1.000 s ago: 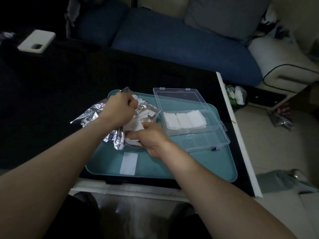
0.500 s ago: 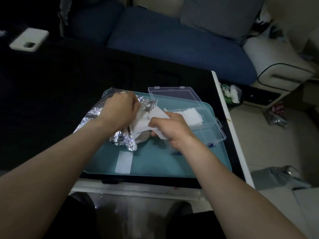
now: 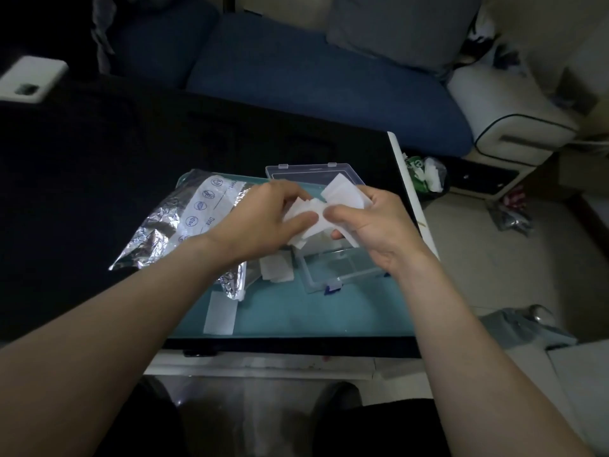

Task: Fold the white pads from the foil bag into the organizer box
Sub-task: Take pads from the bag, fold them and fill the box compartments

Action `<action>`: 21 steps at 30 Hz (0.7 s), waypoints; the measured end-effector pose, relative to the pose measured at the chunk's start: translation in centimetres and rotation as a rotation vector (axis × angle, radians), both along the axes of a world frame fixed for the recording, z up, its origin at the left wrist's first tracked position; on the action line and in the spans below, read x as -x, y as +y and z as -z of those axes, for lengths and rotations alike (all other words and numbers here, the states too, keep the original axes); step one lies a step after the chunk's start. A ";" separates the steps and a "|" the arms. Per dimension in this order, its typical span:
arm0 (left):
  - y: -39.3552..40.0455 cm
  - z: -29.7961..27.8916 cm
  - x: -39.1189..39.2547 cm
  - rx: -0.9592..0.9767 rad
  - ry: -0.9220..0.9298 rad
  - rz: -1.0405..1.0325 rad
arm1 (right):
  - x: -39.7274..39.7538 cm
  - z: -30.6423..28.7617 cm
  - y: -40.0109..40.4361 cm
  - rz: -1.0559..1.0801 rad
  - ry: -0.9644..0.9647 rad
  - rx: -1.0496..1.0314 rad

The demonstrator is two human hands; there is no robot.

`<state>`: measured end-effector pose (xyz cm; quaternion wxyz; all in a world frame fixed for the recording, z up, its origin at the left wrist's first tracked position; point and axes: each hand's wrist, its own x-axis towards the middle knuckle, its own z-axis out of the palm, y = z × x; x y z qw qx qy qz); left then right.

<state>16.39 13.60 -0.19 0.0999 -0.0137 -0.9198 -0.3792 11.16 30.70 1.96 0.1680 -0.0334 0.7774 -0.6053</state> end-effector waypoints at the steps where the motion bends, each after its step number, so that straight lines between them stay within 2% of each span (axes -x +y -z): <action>1: 0.2 0.0 0.0 -0.034 -0.011 -0.017 | 0.0 0.1 0.1 0.000 -0.010 0.025; 3: 0.5 -0.1 0.2 -0.159 -0.067 -0.050 | 0.2 0.2 0.5 0.008 -0.025 0.083; 7: 1.6 -0.1 0.3 -0.684 -0.247 -0.071 | 0.3 0.7 1.1 0.074 -0.027 0.193; 9: 2.1 -0.1 0.5 -0.806 -0.261 -0.114 | 0.4 0.8 1.5 0.146 -0.017 0.225; 14: 2.9 0.4 0.7 -0.841 -0.220 -0.212 | 0.7 0.8 2.3 0.244 -0.063 0.363; 21: 4.2 0.6 0.7 -0.896 -0.086 -0.231 | -0.2 1.0 0.9 0.094 -0.249 0.322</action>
